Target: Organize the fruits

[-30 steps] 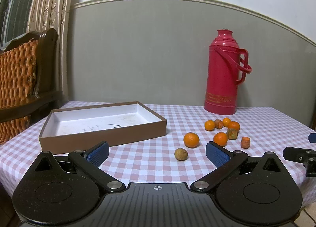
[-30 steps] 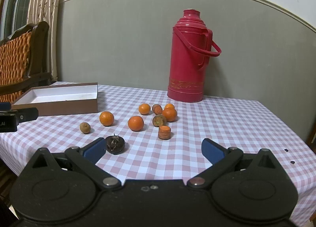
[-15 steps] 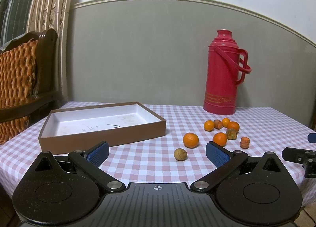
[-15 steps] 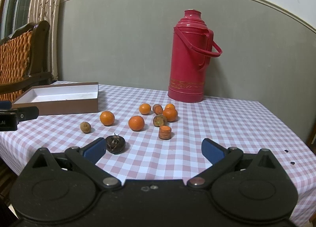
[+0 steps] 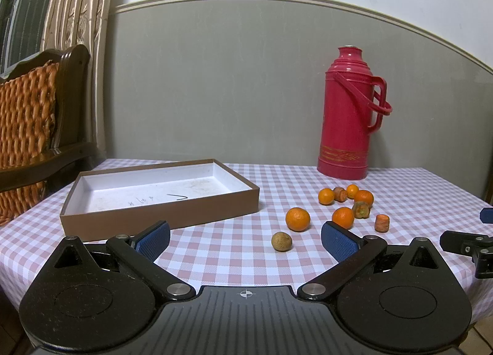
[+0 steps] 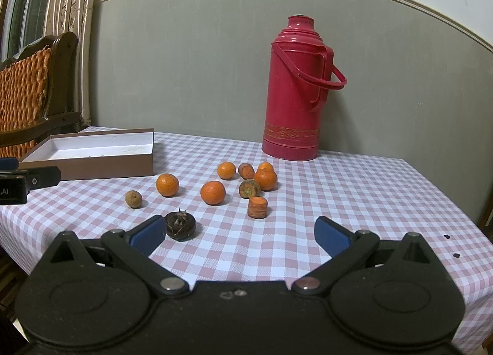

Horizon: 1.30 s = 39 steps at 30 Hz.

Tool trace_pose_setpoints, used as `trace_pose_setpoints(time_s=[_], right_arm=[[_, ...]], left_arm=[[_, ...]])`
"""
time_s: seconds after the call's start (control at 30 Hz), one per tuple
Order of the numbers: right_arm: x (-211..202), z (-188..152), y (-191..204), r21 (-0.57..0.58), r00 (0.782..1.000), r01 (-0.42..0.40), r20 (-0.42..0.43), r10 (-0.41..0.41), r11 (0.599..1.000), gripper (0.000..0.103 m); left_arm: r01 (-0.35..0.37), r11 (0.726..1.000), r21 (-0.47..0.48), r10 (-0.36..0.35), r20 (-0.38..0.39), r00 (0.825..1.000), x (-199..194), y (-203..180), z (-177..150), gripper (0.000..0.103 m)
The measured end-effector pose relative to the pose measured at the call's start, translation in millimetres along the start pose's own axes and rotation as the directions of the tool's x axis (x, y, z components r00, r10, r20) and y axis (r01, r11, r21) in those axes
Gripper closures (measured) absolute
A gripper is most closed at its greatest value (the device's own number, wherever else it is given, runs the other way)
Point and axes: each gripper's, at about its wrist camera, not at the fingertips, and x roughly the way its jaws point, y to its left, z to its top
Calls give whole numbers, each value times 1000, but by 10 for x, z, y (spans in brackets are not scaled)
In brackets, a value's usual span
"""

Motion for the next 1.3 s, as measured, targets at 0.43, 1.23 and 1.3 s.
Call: trace_pose_setpoints(time_s=[0.43, 1.23, 1.3], right_arm=[[1, 2, 5, -2, 1000, 0, 2, 0, 1000, 6], [-4, 14, 9, -8, 1000, 4, 1, -4, 1000, 6], [1, 16, 9, -11, 1000, 4, 1, -4, 1000, 6]], left_arm=[[1, 1000, -1, -1, 1, 1000, 6, 0, 0, 0], [0, 1000, 4, 0, -4, 1000, 5, -15, -13, 0], [-4, 1000, 3, 4, -3, 1000, 5, -17, -15, 0]])
